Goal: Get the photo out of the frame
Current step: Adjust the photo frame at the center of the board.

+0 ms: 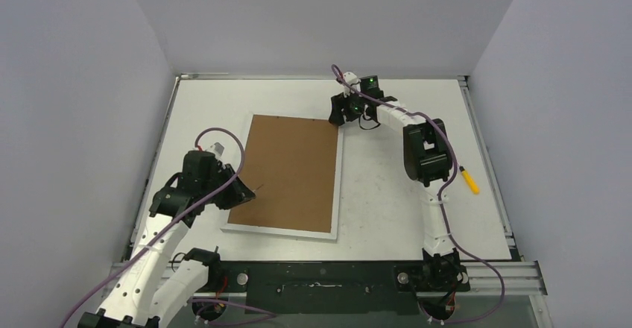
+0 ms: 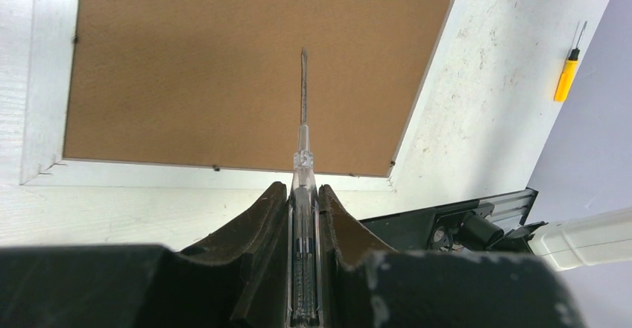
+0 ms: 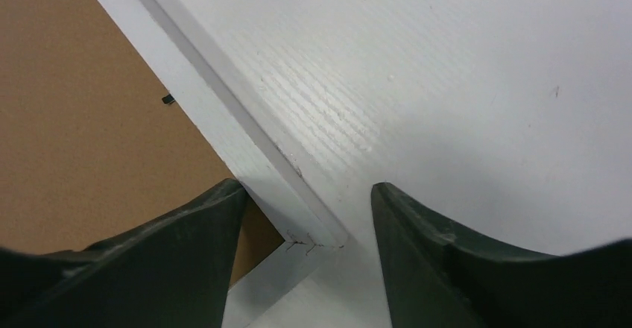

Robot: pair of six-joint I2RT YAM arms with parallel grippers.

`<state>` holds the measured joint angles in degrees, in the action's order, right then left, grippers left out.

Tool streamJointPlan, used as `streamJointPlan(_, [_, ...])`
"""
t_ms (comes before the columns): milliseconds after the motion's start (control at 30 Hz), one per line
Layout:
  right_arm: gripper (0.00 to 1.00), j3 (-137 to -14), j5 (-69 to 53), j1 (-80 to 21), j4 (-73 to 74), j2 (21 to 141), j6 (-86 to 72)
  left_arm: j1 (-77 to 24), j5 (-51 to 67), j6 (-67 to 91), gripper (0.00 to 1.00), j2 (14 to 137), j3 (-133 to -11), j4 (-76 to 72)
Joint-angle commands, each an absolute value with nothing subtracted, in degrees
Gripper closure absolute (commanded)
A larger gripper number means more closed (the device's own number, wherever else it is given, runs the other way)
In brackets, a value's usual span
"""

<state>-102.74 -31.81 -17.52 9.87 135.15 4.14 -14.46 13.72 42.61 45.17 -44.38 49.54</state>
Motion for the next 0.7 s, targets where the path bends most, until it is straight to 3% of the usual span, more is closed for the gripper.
streamJointPlan(0, [0.47,-106.1,-32.3,-18.0,17.0,139.0,13.8,-13.9,13.6,41.7,1.0,45.7,-45.9,48.4])
streamJointPlan(67, [0.6,-107.0,-33.2,-17.8,18.5,139.5,14.2,-13.8,13.5,41.5,1.0,46.0,-46.0,48.3])
streamJointPlan(300, [0.79,-104.6,-22.6,-14.4,23.5,137.1,10.0,-13.8,14.4,41.4,1.0,47.0,-45.5,47.5])
streamJointPlan(467, [0.8,-87.3,-20.4,-7.0,16.5,128.6,-1.6,-13.9,18.7,42.5,1.0,49.3,-43.3,43.1])
streamJointPlan(567, [0.76,-81.3,-17.0,-8.6,15.5,124.8,-2.8,-14.3,20.9,43.4,1.0,50.9,-42.1,40.1])
streamJointPlan(667, [0.8,-77.7,-8.4,-12.3,19.7,122.5,-7.8,-14.5,21.4,43.1,1.0,52.4,-43.3,40.0])
